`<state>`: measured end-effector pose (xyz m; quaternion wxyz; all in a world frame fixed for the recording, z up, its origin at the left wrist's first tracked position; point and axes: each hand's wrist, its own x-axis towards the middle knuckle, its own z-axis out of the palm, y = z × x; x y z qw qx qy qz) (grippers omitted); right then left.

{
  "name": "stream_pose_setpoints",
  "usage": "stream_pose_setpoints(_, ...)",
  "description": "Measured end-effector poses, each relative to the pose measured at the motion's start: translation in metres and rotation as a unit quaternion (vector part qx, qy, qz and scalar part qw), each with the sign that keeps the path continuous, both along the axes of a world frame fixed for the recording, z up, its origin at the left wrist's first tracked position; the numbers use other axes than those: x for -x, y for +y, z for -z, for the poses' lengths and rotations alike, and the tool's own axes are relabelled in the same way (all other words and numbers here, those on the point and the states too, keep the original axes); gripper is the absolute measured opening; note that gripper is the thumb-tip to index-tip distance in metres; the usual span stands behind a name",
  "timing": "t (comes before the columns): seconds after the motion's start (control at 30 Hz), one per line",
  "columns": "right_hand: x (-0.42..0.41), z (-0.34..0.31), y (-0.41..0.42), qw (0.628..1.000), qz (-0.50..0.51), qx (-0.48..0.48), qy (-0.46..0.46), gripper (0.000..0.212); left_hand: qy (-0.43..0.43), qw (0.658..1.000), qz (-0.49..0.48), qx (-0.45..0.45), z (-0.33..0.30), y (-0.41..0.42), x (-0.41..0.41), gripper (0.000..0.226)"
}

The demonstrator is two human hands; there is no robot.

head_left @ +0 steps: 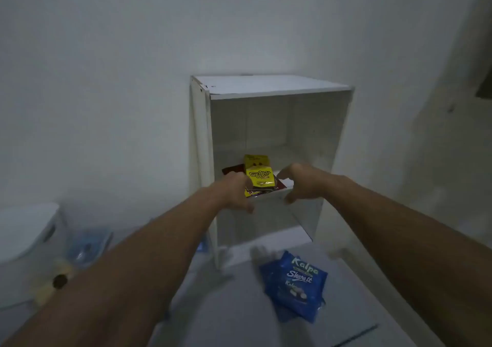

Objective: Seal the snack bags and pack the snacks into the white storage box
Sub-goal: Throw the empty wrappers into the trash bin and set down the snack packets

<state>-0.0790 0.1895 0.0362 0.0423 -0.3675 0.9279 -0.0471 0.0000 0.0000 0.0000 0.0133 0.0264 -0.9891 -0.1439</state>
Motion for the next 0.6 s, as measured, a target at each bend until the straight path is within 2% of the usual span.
stream_pose_setpoints(0.13, 0.032, 0.026, -0.023, 1.000, -0.001, 0.015, 0.007, 0.076, 0.014, 1.000, -0.011, 0.007, 0.024, -0.019, 0.025, 0.062)
stream_pose_setpoints(0.23, 0.060, 0.049, -0.039, 0.999, -0.011, 0.017, 0.028, 0.079, 0.042, 0.999, -0.004, -0.021, 0.041, -0.029, 0.042, 0.055)
stream_pose_setpoints(0.37, 0.081, 0.074, -0.052, 0.997, -0.038, -0.009, 0.061, 0.082, 0.062, 0.998, 0.001, -0.029, 0.061, -0.036, 0.060, 0.045)
stream_pose_setpoints(0.47, 0.092, 0.088, -0.056, 0.995, -0.059, -0.025, 0.070, 0.086, 0.058, 0.998, 0.000, -0.033, 0.073, -0.041, 0.070, 0.047)
stream_pose_setpoints(0.53, 0.096, 0.093, -0.056, 0.994, -0.062, -0.027, 0.082, 0.079, 0.068, 0.997, 0.000, -0.026, 0.079, -0.044, 0.075, 0.045)
stream_pose_setpoints(0.6, 0.097, 0.095, -0.053, 0.992, -0.062, -0.020, 0.108, 0.067, 0.086, 0.996, 0.011, -0.011, 0.082, -0.045, 0.077, 0.034)
